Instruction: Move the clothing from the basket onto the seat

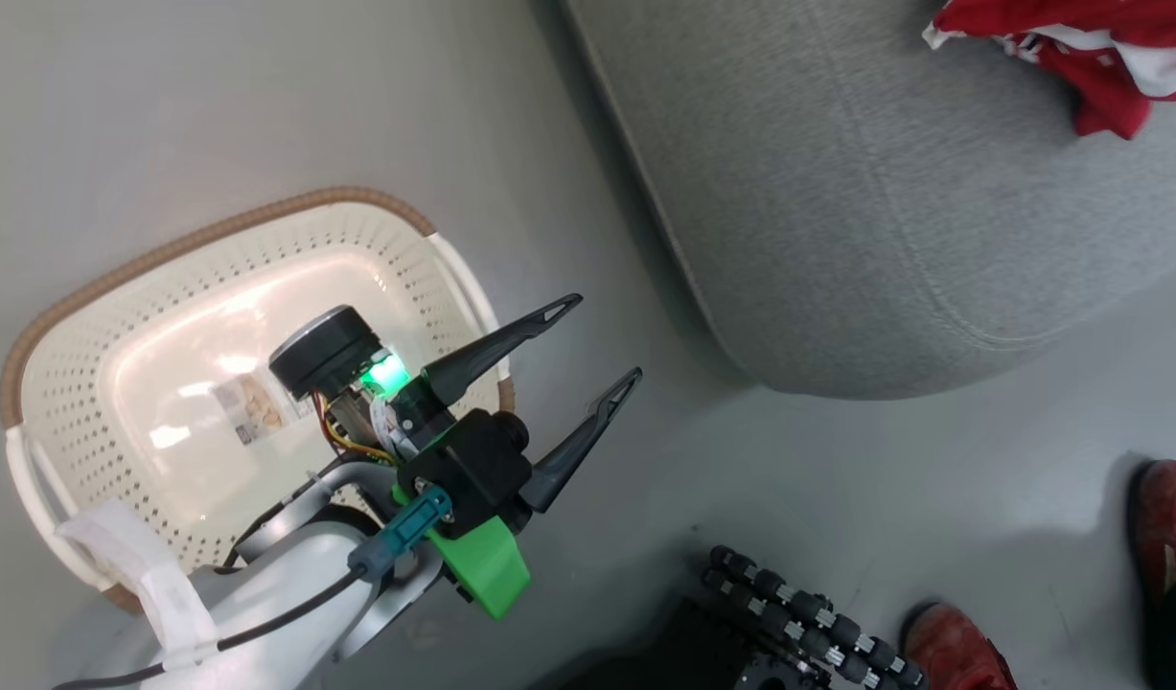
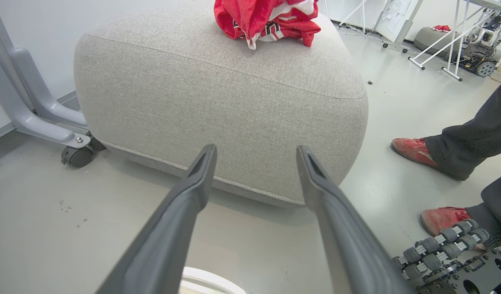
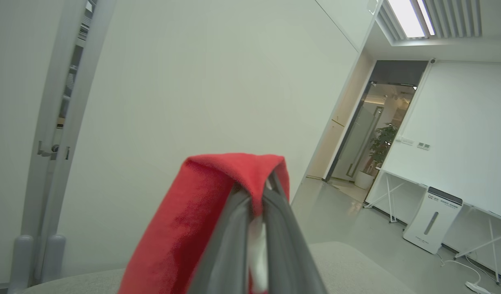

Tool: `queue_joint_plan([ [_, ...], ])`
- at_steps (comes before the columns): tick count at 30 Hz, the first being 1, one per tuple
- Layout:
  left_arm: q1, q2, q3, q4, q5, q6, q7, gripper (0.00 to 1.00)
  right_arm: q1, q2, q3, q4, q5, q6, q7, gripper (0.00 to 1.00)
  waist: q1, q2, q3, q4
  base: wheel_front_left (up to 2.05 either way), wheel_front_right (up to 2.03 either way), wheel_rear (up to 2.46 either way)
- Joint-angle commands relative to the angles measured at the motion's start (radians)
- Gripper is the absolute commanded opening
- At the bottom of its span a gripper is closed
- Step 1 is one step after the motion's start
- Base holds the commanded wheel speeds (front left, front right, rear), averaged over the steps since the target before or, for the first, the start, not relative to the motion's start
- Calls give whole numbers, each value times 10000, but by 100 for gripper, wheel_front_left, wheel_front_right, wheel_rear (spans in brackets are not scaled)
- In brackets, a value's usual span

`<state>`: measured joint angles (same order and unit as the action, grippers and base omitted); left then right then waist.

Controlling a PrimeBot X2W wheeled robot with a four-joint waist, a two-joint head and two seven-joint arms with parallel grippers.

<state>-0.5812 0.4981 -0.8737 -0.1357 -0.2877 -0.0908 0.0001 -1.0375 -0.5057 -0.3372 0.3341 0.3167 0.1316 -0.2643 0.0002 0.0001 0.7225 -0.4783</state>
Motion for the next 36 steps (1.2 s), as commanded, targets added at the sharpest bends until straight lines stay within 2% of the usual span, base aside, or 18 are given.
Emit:
queue_joint_plan([
  [1, -221, 99, 40, -72, 112, -5, 28, 100, -245, 24, 101, 549, -162, -19, 2, 0, -2, -1, 931, 826, 0, 0, 0],
  [4, -318, 63, 29, -91, 137, 9, -12, 100, -612, 164, 286, 1878, -396, -19, -1, 0, -2, -1, 1125, 1043, 0, 0, 0],
  [8, -362, -95, -16, -32, 44, 35, -99, 100, -913, 454, 168, 2907, -439, -19, -1, 0, -2, -1, 1216, 1248, 0, 0, 0],
  [9, -373, -147, -13, -19, 15, 50, -135, 100, -877, 541, 128, 3031, -437, -19, -1, 31, -2, -1, 1212, 1288, 0, 0, 0],
  [10, -374, -214, 1, 6, -47, 83, -160, 100, -839, 620, 22, 3082, -459, -19, 1, 84, -2, -1, 1200, 1322, 0, 0, 0],
  [11, -362, -263, 0, 34, -95, 92, -215, 100, -777, 656, -74, 3019, -518, -19, 1, 100, -2, -1, 1167, 1347, 0, 0, 0],
  [19, 57, -685, 175, 553, -621, 249, -1079, 100, 749, 1513, -898, 1135, -1611, -20, 1, 100, -2, -1, 88, 1429, 0, 0, 0],
  [21, 160, -834, 186, 804, -646, 334, -1301, 100, 1305, 1718, -894, 569, -1952, -20, 1, 100, -2, -1, -374, 1488, 0, 0, 0],
  [22, 193, -987, 273, 935, -683, 512, -1452, 100, 1604, 1846, -885, 226, -2102, -20, 1, 100, -2, -1, -622, 1536, 0, 0, 0],
  [24, 342, -1257, 466, 1247, -749, 907, -1724, 100, 2198, 2108, -733, -324, -2311, -20, 1, 100, -2, -1, -1106, 1642, 0, 0, 0],
  [29, 762, -1793, 425, 1917, -1052, 1067, -2222, 100, 3725, 2637, 44, -1282, -2500, -19, -1, 100, -2, -1, -2443, 2015, 0, 0, 0],
  [36, 1631, -2417, 1082, 2415, -1279, 1489, -2652, 100, 5513, 2968, 1395, -1820, -2644, -20, 1, 100, -2, -1, -4020, 2783, 0, 0, 0],
])
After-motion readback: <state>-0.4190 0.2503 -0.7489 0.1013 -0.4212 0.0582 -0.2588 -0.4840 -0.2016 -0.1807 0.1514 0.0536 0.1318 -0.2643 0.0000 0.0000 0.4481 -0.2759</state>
